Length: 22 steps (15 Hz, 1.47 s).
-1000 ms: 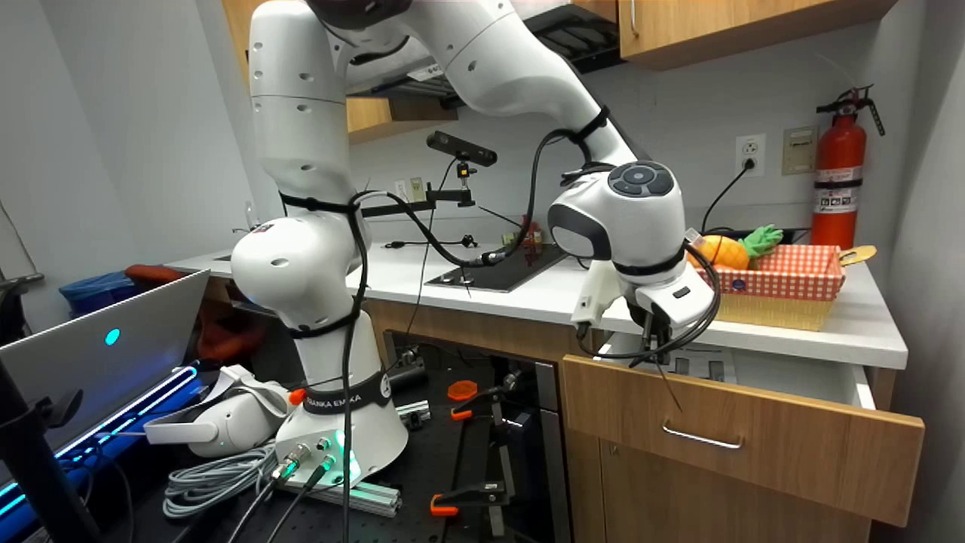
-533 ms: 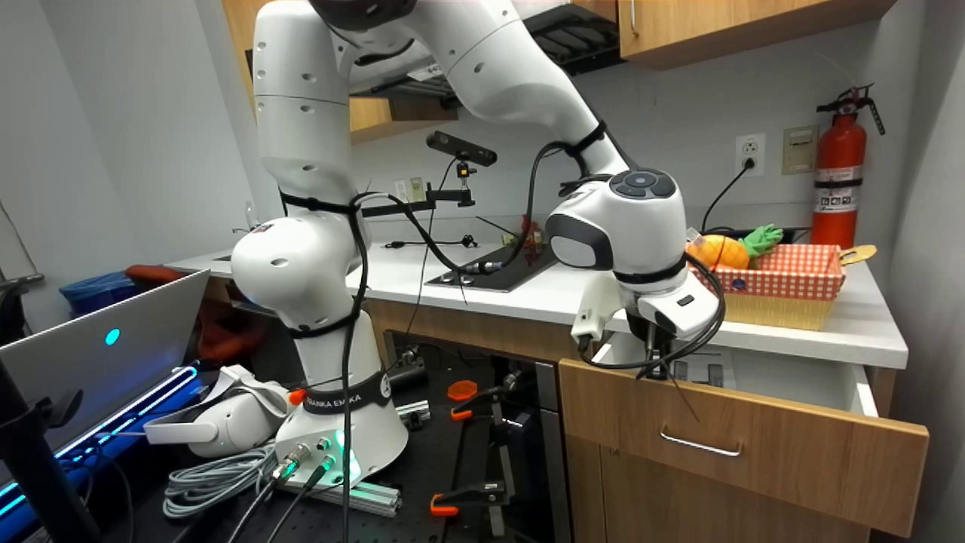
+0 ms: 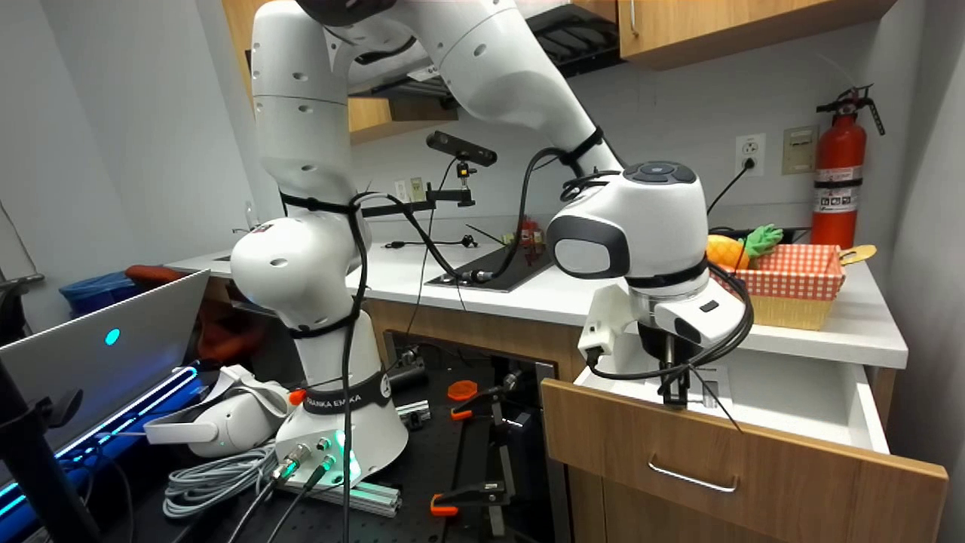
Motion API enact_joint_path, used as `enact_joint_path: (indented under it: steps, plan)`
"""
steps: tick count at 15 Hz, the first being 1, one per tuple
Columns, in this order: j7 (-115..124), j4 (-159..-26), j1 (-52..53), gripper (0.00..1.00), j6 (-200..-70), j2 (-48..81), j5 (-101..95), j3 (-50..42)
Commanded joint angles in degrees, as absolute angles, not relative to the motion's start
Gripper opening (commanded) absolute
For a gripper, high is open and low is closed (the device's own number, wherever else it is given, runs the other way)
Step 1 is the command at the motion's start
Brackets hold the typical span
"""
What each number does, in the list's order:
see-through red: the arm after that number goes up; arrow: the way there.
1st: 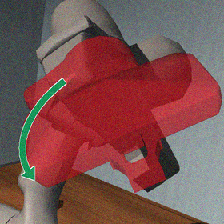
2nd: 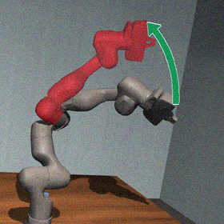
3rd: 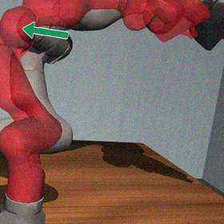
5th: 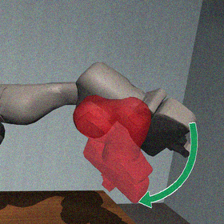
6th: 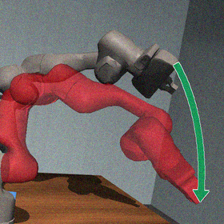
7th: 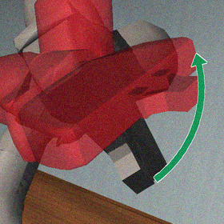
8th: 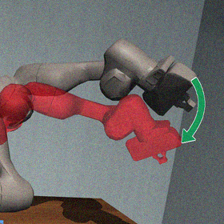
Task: Close the open drawer, open the drawer then close the drawer again
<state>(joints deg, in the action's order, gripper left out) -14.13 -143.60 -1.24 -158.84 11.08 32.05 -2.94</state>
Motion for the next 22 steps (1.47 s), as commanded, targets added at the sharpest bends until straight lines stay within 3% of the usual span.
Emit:
enact_joint_path:
  steps: [1, 10, 22]
  plan:
    - [-8.84, -145.23, -4.00, 0.00, -159.67, 9.76, 21.25, -5.21]
    - [-2.00, -144.85, -8.11, 0.00, -157.52, 8.06, 5.52, -11.29]
    - [-3.79, -141.69, -12.56, 0.00, -149.73, -2.03, 7.42, -12.72]
